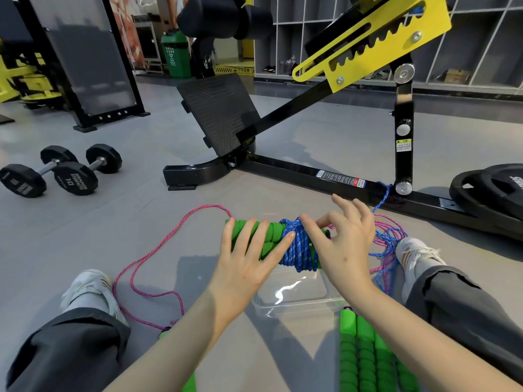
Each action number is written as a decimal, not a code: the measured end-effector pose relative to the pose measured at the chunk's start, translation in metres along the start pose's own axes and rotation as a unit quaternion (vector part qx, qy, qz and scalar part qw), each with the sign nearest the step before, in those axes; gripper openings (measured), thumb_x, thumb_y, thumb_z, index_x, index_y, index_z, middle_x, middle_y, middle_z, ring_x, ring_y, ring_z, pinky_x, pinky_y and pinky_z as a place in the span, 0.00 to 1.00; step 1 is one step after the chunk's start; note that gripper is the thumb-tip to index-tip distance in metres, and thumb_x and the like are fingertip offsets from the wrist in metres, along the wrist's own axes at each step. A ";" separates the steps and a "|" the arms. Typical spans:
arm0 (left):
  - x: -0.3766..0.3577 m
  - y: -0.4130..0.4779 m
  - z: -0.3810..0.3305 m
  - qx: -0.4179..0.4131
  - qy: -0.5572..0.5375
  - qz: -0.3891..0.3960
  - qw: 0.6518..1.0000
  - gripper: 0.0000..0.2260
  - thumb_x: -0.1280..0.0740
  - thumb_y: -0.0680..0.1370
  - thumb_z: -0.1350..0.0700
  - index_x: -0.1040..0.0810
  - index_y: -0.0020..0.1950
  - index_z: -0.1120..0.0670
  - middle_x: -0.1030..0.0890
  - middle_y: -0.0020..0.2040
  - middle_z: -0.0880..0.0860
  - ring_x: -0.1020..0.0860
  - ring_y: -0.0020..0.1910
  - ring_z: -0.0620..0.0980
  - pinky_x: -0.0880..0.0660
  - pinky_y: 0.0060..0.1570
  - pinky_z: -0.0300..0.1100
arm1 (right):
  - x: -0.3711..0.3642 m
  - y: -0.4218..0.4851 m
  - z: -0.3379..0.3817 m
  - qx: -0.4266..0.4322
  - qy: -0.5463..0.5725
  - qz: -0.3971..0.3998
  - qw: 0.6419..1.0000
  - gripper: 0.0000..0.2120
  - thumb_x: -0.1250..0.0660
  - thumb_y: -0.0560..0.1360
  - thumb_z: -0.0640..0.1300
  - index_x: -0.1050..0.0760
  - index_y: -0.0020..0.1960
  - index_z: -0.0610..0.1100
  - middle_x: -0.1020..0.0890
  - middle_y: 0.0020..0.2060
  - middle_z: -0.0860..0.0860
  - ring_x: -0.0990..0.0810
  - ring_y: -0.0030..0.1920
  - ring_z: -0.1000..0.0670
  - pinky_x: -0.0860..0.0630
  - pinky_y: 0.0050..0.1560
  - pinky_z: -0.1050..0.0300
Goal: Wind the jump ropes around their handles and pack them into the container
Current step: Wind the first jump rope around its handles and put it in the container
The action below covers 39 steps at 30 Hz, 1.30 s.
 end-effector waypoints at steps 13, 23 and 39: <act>-0.009 -0.003 -0.009 0.023 -0.013 0.002 1.000 0.17 0.48 0.79 0.70 0.27 0.63 0.60 0.27 0.55 0.59 0.27 0.54 0.59 0.33 0.60 0.60 | -0.013 -0.006 -0.005 0.108 -0.043 -0.069 0.991 0.08 0.31 0.72 0.44 0.22 0.36 0.41 0.22 0.58 0.44 0.35 0.63 0.43 0.41 0.65 0.44; -0.046 -0.024 -0.011 0.014 -0.025 0.129 0.991 0.20 0.48 0.75 0.66 0.31 0.66 0.60 0.21 0.53 0.60 0.26 0.54 0.60 0.31 0.58 0.61 | -0.037 -0.010 -0.054 0.347 -0.267 0.161 0.885 0.34 0.51 0.78 0.62 0.32 0.68 0.34 0.26 0.65 0.42 0.34 0.68 0.42 0.46 0.71 0.42; -0.153 -0.061 -0.078 -0.020 -0.176 0.403 0.898 0.46 0.22 0.43 0.62 0.28 0.61 0.60 0.20 0.47 0.57 0.20 0.42 0.57 0.21 0.45 0.50 | -0.079 0.005 -0.183 0.282 -0.229 0.452 0.815 0.40 0.58 0.74 0.67 0.43 0.75 0.39 0.42 0.75 0.44 0.36 0.72 0.50 0.42 0.68 0.64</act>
Point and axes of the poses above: each hand's wrist, its own y-axis towards the middle knuckle, its own x-axis out of the back of the hand, z = x × y, the point moved 3 cm from there along y, towards the middle knuckle
